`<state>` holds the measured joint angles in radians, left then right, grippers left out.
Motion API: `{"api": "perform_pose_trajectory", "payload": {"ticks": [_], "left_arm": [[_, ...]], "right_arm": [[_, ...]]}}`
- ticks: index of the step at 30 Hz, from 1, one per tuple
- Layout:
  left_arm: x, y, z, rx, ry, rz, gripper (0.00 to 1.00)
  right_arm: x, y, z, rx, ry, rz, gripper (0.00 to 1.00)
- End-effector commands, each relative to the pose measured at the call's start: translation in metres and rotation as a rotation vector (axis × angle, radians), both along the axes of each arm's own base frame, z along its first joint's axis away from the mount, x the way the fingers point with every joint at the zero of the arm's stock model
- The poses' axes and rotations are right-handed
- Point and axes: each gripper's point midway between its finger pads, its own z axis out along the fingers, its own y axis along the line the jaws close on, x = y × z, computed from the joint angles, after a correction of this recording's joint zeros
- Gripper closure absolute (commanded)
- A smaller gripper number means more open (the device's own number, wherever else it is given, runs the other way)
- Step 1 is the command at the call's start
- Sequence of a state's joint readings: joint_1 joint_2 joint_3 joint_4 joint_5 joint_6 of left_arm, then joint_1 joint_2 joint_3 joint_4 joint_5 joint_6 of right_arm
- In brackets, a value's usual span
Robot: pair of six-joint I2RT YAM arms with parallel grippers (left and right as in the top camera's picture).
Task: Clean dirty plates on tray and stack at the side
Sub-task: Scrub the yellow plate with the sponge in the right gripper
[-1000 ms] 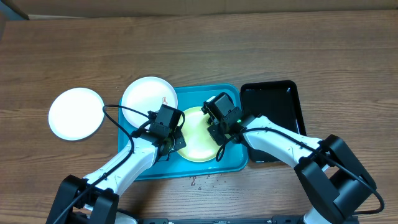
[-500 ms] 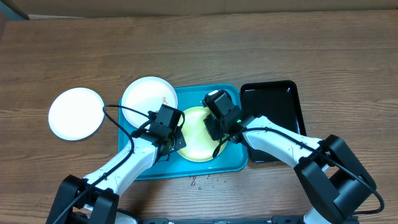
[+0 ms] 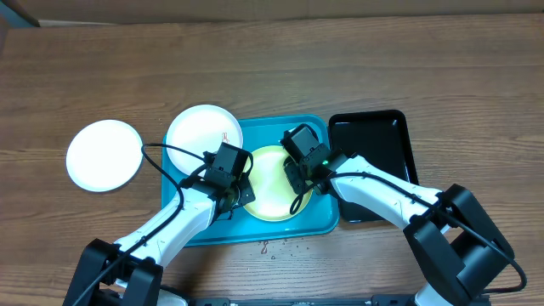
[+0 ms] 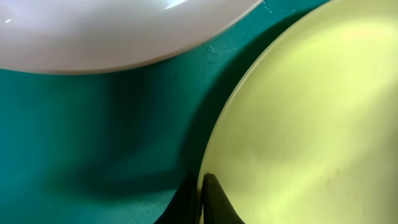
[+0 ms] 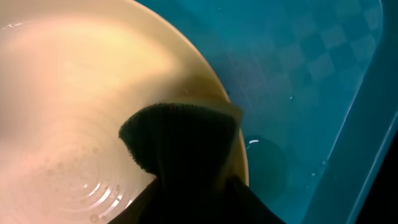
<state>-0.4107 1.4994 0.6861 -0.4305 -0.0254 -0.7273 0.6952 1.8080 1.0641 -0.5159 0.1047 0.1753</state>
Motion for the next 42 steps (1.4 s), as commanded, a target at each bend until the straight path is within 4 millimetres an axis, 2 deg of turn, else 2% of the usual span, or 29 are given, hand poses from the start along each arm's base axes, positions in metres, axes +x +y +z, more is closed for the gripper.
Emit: {"api": "perform_pose_trajectory", "payload": {"ticks": [1, 4, 9, 13, 17, 30, 38, 42], "left_arm": [[-0.009, 0.006, -0.01, 0.023, 0.038, 0.007, 0.96], [-0.009, 0.006, -0.01, 0.023, 0.038, 0.007, 0.96], [-0.009, 0.006, -0.01, 0.024, 0.037, 0.006, 0.96], [-0.009, 0.006, -0.01, 0.023, 0.036, 0.007, 0.96], [-0.009, 0.006, -0.01, 0.024, 0.037, 0.006, 0.96], [-0.009, 0.006, -0.01, 0.024, 0.037, 0.006, 0.96], [-0.009, 0.006, -0.01, 0.024, 0.037, 0.006, 0.96], [-0.009, 0.006, -0.01, 0.024, 0.038, 0.006, 0.96]], "right_arm": [[0.005, -0.001, 0.002, 0.001, -0.006, -0.053, 0.75], [0.001, -0.004, -0.004, -0.001, 0.003, -0.066, 0.86], [-0.003, -0.003, -0.014, 0.009, 0.021, -0.059, 0.93], [-0.008, 0.007, -0.02, 0.061, 0.064, -0.047, 0.94], [-0.01, 0.008, -0.025, 0.078, 0.088, -0.104, 0.94], [-0.028, 0.024, -0.026, 0.151, 0.175, -0.134, 0.94], [-0.036, 0.05, -0.021, 0.202, 0.161, -0.086, 0.95], [-0.022, 0.061, -0.004, 0.246, 0.119, -0.081, 0.95]]}}
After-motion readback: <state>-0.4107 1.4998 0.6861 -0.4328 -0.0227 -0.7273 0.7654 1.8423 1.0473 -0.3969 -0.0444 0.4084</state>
